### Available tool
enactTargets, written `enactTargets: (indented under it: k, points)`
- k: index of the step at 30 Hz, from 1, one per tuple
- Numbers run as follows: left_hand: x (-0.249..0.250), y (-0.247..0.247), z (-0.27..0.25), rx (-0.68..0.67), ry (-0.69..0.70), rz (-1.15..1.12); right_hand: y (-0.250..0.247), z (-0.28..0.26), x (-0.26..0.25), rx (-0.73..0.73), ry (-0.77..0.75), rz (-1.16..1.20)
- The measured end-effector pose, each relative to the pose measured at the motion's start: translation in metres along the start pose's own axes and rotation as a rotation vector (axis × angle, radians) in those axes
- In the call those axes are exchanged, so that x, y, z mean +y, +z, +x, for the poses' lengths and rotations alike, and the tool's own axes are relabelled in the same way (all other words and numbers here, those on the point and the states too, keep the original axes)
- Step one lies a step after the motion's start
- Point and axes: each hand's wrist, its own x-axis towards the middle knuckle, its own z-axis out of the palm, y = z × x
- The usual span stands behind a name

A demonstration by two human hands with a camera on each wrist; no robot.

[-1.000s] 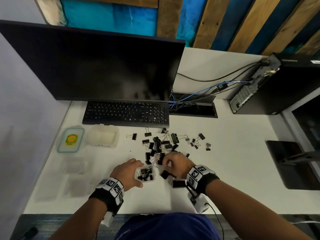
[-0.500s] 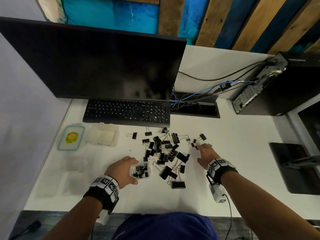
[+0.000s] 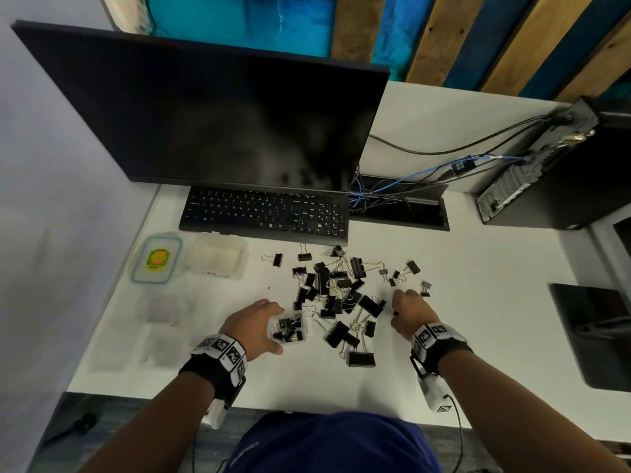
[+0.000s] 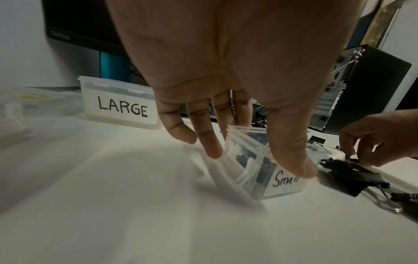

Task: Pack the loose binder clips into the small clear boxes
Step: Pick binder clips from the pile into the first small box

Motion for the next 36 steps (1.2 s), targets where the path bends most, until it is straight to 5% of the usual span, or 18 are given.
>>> enactTargets:
  k: [6,20,36]
  points:
    - [-0.002,0.001,0.000,-0.001,0.014,0.002,-0.013,-0.005,-0.013,0.031,0.011,0.133]
    - [-0.005,0.003,-0.001,0.005,0.031,-0.017,-0.024,-0.025,-0.131,-0.214,-0.440,0.473]
    - [-0.008,0.004,-0.003,0.046,0.080,-0.078,-0.012,-0.023,-0.112,-0.161,-0.493,0.488]
